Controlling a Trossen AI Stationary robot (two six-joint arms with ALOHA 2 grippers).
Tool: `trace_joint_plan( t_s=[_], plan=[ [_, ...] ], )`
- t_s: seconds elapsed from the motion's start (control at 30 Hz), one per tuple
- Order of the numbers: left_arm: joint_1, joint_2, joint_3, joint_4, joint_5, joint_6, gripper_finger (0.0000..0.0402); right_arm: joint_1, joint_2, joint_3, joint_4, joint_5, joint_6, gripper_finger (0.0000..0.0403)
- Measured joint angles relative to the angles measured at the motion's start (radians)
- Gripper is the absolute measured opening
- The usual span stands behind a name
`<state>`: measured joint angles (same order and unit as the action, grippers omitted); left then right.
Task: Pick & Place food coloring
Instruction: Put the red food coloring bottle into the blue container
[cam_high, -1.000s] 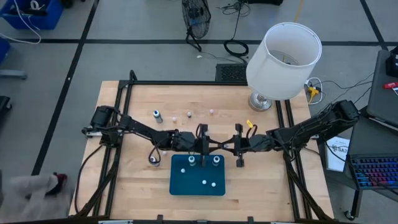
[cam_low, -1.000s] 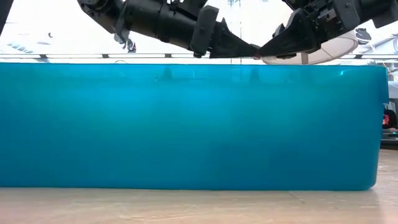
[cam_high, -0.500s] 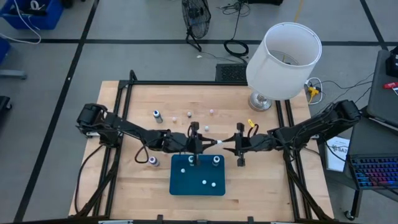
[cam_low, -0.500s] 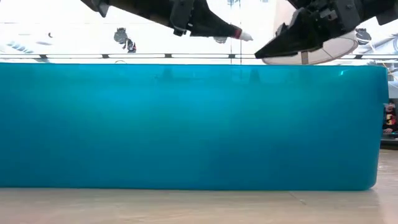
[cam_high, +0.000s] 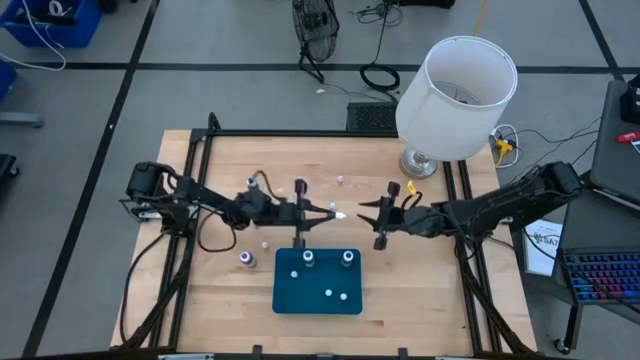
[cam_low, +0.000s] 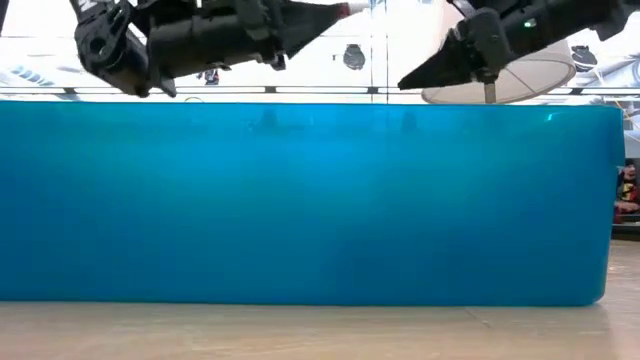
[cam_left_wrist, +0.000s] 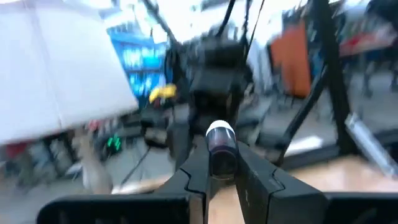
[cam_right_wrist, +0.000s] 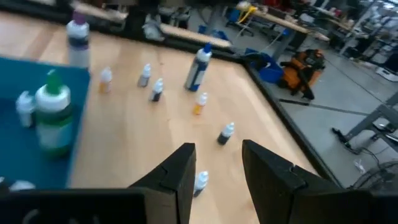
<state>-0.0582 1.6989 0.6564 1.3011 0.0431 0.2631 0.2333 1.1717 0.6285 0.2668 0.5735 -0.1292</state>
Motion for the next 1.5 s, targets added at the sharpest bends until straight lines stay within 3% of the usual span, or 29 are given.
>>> trace_joint_plan(
  t_s=[0.07, 0.23, 0.3, 0.57, 0.77, 0.93, 1.2, 1.5],
  plan=[
    [0.012, 0.0, -0.027, 0.061, 0.027, -0.013, 0.0054, -0.025, 0.004, 0.0, 0.051, -0.018, -0.009, 0.0122],
    [0.032, 0.0, -0.049, 0.084, 0.035, -0.037, 0.0054, -0.09, 0.059, 0.0, 0.298, -0.303, -0.058, 0.0123],
    [0.033, 0.0, -0.052, 0.08, 0.026, -0.037, 0.0054, -0.103, 0.081, 0.0, 0.355, -0.344, -0.072, 0.0125],
    [0.033, 0.0, -0.052, 0.05, 0.011, -0.041, 0.0054, -0.109, 0.158, 0.0, 0.52, -0.42, -0.1, 0.0126],
    [0.033, 0.0, -0.052, 0.042, 0.009, -0.044, 0.0054, -0.113, 0.183, 0.0, 0.573, -0.422, -0.099, 0.0126],
    [0.033, 0.0, -0.052, 0.035, 0.009, -0.045, 0.0054, -0.117, 0.185, 0.0, 0.58, -0.447, -0.097, 0.0136],
    [0.033, 0.0, -0.052, 0.034, 0.008, -0.044, 0.0053, -0.129, 0.185, 0.0, 0.575, -0.446, -0.074, 0.0189],
    [0.033, 0.0, -0.052, 0.034, 0.008, -0.045, 0.0053, -0.129, 0.185, 0.0, 0.583, -0.446, -0.074, 0.0177]
  ],
)
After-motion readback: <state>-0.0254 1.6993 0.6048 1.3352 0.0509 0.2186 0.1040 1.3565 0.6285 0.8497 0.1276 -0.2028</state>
